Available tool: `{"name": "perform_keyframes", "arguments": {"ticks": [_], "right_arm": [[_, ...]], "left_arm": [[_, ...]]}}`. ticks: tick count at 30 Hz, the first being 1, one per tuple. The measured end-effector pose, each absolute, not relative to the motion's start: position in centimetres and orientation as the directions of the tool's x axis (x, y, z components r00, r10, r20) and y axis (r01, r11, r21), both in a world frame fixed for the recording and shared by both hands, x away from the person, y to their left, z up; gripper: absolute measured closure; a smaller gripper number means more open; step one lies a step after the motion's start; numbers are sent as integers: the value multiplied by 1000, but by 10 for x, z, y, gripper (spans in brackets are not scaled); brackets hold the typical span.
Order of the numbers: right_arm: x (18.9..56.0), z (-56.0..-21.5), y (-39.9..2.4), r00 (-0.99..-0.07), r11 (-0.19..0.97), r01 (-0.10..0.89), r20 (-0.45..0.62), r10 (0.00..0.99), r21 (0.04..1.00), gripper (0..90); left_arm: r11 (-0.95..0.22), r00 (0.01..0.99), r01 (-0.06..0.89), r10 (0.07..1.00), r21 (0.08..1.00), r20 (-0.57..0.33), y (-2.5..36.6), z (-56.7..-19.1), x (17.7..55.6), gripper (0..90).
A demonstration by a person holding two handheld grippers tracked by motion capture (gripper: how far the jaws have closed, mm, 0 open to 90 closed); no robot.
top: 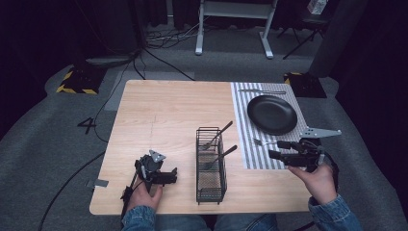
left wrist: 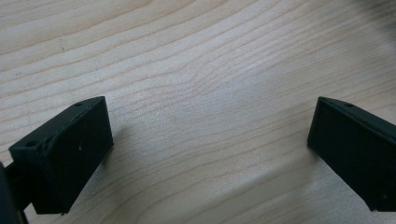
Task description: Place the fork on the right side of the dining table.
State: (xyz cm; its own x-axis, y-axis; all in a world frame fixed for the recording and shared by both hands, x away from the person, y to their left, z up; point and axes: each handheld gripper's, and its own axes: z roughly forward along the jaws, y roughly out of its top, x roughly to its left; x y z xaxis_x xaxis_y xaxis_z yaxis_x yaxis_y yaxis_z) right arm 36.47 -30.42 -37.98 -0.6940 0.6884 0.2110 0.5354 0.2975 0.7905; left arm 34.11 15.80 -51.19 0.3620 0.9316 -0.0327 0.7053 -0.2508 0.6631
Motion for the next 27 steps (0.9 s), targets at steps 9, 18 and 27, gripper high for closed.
{"name": "perform_keyframes", "arguments": {"ticks": [9, 18, 27], "right_arm": [[356, -400, -284, -733, 385, 549, 206, 649, 741, 289], [352, -429, -276, -733, 385, 553, 212, 646, 739, 304], [345, -457, -270, -762, 457, 495, 115, 638, 739, 311]], "left_arm": [[-251, 362, 705, 932, 663, -33, 158, -512, 341, 1], [-251, 362, 705, 932, 663, -33, 158, -512, 341, 1], [-251, 362, 705, 932, 663, -32, 158, -512, 341, 1]]}}
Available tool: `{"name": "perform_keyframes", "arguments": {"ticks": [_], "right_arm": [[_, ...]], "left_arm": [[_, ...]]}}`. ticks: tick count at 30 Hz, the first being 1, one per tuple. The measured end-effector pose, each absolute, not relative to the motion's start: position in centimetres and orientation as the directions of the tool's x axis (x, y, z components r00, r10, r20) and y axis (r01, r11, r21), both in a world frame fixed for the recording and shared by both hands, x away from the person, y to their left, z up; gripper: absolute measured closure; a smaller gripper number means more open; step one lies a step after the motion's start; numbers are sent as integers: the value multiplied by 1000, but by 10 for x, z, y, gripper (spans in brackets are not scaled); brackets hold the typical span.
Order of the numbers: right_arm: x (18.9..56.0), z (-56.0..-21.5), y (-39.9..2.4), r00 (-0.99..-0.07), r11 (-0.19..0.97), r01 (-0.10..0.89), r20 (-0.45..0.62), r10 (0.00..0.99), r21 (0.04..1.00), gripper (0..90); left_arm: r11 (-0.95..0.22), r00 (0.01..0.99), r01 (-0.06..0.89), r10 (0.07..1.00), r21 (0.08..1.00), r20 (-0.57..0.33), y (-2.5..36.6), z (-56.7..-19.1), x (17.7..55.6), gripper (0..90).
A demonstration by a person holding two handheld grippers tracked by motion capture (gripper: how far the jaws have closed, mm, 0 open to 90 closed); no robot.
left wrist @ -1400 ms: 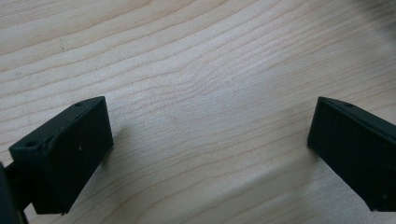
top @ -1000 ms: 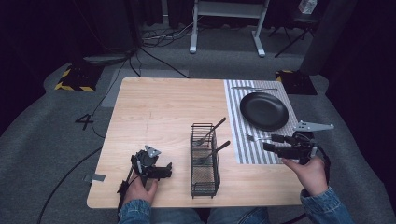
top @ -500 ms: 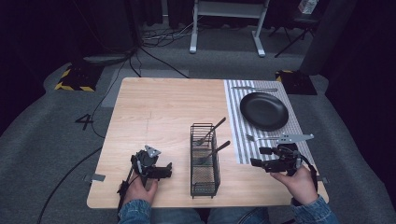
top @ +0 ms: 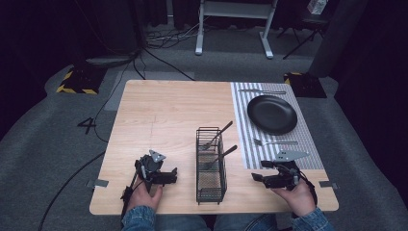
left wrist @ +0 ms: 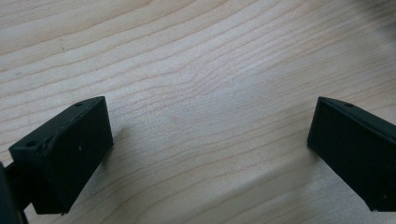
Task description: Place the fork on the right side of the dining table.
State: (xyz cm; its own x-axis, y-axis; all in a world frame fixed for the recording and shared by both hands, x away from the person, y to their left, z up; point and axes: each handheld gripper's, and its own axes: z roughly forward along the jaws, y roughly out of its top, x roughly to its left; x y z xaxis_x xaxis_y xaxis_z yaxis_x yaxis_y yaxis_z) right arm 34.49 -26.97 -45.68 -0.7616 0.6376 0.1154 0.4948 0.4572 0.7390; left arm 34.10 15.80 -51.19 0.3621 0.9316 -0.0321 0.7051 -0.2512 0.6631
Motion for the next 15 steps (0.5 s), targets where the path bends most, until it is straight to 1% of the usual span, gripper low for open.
{"name": "perform_keyframes", "arguments": {"ticks": [6, 15], "right_arm": [[344, -473, -266, -761, 458, 497, 117, 638, 737, 320], [339, -488, -269, -751, 446, 486, 98, 653, 752, 332]], "left_arm": [[-251, 362, 705, 932, 663, -32, 158, -512, 341, 1], [-251, 362, 705, 932, 663, -32, 158, -512, 341, 2]]}}
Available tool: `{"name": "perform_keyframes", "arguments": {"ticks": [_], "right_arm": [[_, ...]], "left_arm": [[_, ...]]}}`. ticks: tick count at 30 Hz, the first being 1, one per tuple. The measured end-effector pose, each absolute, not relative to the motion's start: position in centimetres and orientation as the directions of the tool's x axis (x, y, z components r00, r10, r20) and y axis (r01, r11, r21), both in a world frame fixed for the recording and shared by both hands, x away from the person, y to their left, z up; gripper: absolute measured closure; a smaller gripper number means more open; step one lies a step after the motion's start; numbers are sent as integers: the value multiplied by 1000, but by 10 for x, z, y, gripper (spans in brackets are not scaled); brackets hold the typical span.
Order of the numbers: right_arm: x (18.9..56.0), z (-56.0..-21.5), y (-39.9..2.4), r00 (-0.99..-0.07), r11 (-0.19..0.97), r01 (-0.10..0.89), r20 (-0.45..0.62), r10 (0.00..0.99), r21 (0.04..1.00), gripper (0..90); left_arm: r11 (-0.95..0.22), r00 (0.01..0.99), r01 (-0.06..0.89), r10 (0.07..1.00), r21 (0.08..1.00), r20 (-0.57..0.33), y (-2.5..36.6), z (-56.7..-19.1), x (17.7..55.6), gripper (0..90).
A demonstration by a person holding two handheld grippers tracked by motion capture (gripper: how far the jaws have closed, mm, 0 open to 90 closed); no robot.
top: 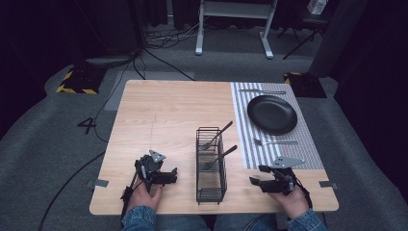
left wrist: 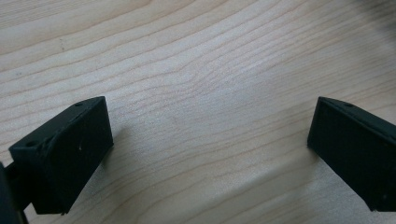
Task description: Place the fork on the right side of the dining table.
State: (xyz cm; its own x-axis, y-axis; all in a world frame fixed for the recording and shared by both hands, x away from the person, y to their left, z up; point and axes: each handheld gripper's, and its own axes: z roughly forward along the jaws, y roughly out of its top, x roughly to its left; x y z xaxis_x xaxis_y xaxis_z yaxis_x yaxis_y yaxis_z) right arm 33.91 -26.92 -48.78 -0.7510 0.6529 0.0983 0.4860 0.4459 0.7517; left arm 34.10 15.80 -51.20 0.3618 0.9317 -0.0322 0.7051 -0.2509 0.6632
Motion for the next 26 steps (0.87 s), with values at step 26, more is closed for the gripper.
{"name": "perform_keyframes", "arguments": {"ticks": [26], "right_arm": [[334, -510, -267, -752, 520, 439, -17, 659, 732, 143]], "left_arm": [[-248, 359, 706, 933, 663, -33, 158, -512, 341, 2]]}}
